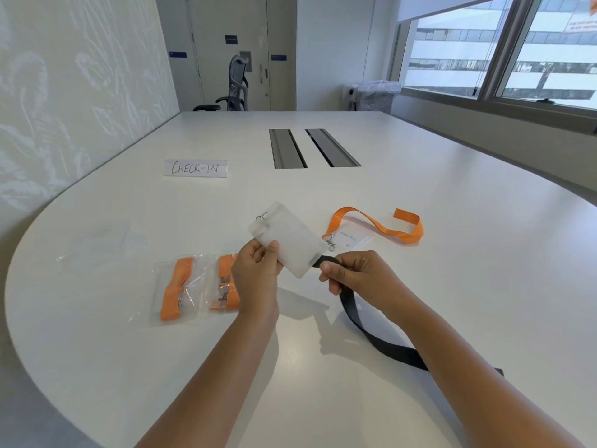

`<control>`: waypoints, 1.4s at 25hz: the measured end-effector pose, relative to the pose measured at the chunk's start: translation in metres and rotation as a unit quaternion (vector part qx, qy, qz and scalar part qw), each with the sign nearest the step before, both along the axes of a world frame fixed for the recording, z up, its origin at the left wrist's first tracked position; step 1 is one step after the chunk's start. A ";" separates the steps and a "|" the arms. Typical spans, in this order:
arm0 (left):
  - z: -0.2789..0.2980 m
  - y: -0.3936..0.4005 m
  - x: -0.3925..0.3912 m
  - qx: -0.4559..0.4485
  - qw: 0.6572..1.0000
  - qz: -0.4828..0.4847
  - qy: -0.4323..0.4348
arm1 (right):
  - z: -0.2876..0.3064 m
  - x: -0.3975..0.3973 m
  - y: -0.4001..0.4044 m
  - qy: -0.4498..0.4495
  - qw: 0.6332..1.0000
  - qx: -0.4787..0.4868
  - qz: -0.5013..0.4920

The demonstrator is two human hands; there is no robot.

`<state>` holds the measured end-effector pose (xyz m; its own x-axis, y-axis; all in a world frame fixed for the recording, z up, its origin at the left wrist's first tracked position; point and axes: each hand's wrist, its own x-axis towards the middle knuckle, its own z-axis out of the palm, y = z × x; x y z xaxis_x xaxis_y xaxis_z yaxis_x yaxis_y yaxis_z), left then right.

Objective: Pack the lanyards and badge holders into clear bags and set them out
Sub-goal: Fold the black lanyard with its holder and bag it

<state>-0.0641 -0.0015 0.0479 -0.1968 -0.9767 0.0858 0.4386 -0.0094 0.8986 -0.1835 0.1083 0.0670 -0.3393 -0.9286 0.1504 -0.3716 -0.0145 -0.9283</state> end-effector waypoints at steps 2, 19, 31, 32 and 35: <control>-0.001 -0.003 0.001 -0.010 0.999 0.037 -0.031 | -0.002 0.003 0.000 0.051 0.998 0.017 0.032; -0.002 0.013 -0.001 -0.293 0.899 0.050 -0.322 | 0.012 -0.003 0.008 -0.087 0.987 -0.125 -0.054; 0.002 0.013 0.004 -0.217 0.882 -0.335 -0.252 | 0.005 -0.027 0.013 -0.111 0.986 -0.071 -0.100; 0.003 0.014 0.005 -0.198 0.888 -0.353 -0.220 | 0.005 -0.029 0.013 -0.113 0.985 -0.080 -0.098; 0.004 0.012 0.007 -0.134 0.913 -0.368 -0.114 | -0.001 -0.036 0.010 0.007 0.993 -0.058 -0.101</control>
<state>-0.0568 0.0107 0.0523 -0.8333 -0.5232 0.1784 0.2043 0.0082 0.9789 -0.2191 0.1186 0.0664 -0.5139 -0.8178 0.2588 -0.3905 -0.0456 -0.9195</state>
